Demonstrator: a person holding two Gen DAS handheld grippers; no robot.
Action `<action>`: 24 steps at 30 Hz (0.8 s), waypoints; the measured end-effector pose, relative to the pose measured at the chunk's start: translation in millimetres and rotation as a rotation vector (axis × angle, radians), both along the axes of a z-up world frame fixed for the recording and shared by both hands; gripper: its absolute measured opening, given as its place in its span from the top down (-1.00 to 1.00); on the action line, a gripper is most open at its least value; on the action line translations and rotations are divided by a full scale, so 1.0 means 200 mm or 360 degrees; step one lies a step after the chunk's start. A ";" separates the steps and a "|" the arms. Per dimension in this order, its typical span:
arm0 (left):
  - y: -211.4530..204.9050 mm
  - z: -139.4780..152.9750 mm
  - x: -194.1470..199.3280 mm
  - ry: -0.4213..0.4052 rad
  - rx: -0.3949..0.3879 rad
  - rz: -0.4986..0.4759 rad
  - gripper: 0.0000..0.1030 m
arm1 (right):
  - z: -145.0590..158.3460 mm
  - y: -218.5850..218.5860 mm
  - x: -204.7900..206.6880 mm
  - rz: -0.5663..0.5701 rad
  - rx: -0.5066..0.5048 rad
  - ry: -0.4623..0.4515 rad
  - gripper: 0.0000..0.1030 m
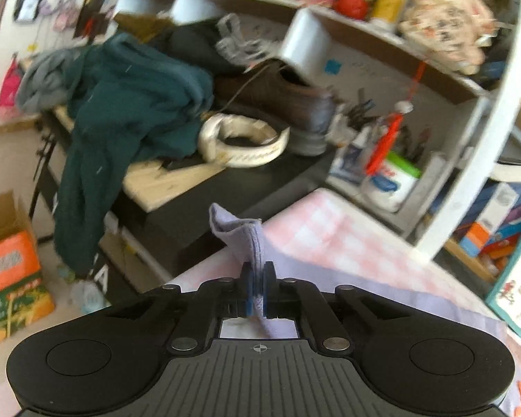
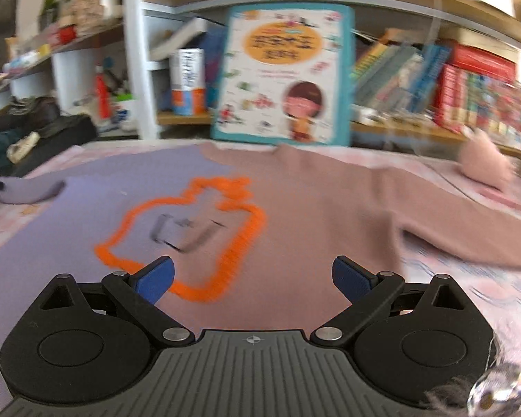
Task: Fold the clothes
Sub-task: 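Grasp the lavender sleeve cuff with the left gripper and lift it, then carry the lavender sleeve across the sweatshirt body with the left gripper and release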
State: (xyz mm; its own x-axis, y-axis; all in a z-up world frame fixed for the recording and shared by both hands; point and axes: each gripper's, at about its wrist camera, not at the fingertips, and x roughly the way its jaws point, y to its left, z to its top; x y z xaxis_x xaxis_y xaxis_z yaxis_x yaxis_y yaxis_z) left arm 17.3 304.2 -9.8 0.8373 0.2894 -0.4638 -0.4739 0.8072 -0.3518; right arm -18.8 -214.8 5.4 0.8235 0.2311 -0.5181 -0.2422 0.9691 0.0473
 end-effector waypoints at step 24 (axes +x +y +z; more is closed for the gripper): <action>-1.24 0.56 0.47 -0.0454 0.0165 -0.1130 0.94 | -0.05 0.01 0.02 0.0051 -0.0084 0.0157 -0.96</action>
